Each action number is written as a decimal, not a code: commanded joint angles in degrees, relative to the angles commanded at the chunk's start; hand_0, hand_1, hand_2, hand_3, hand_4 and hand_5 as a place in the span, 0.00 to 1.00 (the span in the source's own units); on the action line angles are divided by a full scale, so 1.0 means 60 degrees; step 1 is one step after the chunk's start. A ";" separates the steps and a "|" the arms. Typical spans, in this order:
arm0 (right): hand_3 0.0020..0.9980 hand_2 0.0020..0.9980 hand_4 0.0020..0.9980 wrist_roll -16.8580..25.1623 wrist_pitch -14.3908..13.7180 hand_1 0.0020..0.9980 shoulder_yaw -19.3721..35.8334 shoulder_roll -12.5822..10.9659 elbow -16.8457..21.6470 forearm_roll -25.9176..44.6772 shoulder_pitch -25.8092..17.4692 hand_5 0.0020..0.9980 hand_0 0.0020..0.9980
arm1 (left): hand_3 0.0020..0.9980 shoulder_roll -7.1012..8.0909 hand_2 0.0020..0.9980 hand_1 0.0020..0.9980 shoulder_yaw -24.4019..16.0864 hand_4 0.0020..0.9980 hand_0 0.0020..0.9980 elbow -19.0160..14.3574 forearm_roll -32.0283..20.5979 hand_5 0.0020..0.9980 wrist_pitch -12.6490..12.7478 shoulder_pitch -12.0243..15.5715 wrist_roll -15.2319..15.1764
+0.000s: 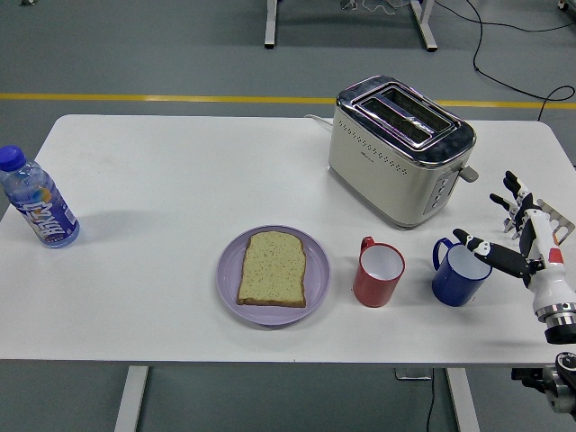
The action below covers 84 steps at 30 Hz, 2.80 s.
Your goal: Pick up the cup,pour liquid into bread,place the cup on the desk
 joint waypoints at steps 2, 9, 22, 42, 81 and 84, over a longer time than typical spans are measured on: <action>0.99 0.95 0.98 0.0023 -0.0019 0.83 0.0057 0.0007 0.0090 0.0186 -0.0023 0.09 0.95 | 0.61 -0.0004 0.77 0.76 -0.0011 0.40 0.69 0.0001 0.0015 1.00 0.0003 0.0005 0.0008; 0.96 0.91 0.94 0.0127 -0.0008 0.81 0.0381 -0.0014 0.0466 0.1102 -0.0135 0.11 0.92 | 0.61 -0.0015 0.77 0.76 -0.0062 0.40 0.69 0.0005 0.0081 1.00 0.0013 0.0033 0.0028; 0.86 0.81 0.89 0.0083 0.0219 0.74 0.1025 -0.0057 0.0853 0.2427 -0.0370 0.11 0.88 | 0.61 -0.0030 0.77 0.76 -0.0195 0.40 0.69 0.0003 0.0287 1.00 0.0041 0.0050 0.0096; 0.67 0.64 0.81 -0.0019 0.0724 0.57 0.1499 -0.0062 0.1129 0.4749 -0.0542 0.16 0.68 | 0.61 -0.0033 0.77 0.76 -0.0226 0.40 0.69 0.0005 0.0336 1.00 0.0036 0.0078 0.0106; 0.60 0.58 0.70 -0.2839 0.3495 0.49 0.2490 0.0346 0.0141 0.7970 -0.0408 0.19 0.57 | 0.61 0.0010 0.77 0.76 -0.0025 0.40 0.69 -0.0012 0.0074 1.00 0.0003 0.0010 0.0033; 0.60 0.58 0.70 -0.2913 0.3543 0.49 0.2546 0.0372 0.0066 0.7839 -0.0414 0.19 0.57 | 0.61 0.0008 0.77 0.76 -0.0036 0.40 0.69 -0.0013 0.0091 1.00 0.0008 0.0012 0.0042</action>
